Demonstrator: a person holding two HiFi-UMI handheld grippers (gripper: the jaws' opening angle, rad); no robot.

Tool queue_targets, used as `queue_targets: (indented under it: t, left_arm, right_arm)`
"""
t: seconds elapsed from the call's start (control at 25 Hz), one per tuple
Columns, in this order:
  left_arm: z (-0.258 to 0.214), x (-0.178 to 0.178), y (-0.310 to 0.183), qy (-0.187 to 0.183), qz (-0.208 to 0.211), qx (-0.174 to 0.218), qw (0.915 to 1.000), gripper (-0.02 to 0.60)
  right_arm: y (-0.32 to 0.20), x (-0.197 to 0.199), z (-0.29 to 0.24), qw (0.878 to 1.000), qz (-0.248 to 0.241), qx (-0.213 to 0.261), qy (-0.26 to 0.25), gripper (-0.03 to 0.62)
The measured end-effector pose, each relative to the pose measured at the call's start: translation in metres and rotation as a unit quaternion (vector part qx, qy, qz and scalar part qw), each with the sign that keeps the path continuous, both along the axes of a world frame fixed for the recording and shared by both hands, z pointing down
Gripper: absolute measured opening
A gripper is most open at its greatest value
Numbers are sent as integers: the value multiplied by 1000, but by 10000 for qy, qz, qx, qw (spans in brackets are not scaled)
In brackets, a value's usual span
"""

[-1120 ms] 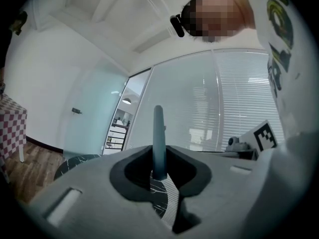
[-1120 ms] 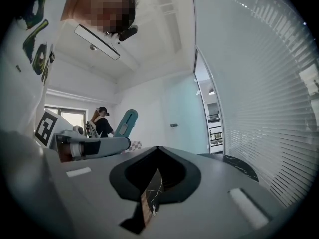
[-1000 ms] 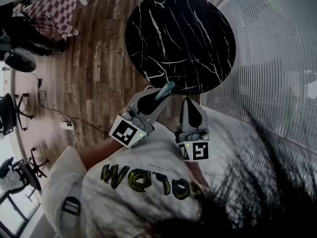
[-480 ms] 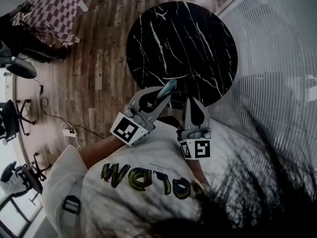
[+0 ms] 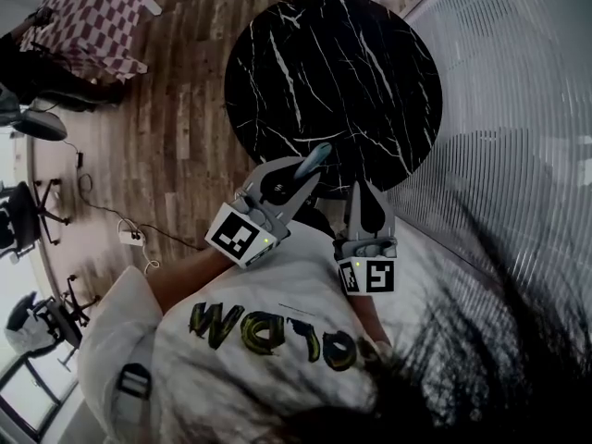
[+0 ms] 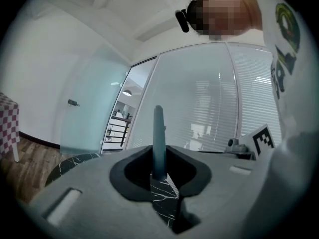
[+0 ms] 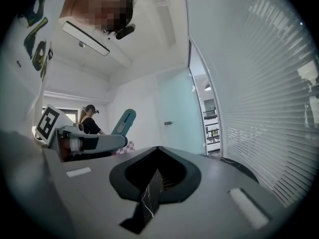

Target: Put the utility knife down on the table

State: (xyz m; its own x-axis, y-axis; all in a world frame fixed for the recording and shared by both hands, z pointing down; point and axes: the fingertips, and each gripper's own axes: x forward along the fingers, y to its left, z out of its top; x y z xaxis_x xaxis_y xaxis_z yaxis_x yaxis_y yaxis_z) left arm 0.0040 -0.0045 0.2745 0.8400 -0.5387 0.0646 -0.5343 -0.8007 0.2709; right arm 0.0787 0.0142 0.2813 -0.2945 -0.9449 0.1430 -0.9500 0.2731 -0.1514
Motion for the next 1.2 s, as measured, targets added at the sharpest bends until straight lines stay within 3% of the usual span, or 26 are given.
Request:
queue_targets:
  t: [0.64, 1.2]
  left_arm:
    - [12, 23, -7, -223, -101, -162, 9996, 72]
    - [78, 33, -24, -972, 182, -498, 9938, 72]
  right_arm:
    - [-16, 15, 21, 9994, -238, -230, -105, 2]
    - [-29, 22, 76, 9978, -295, -591, 24, 2]
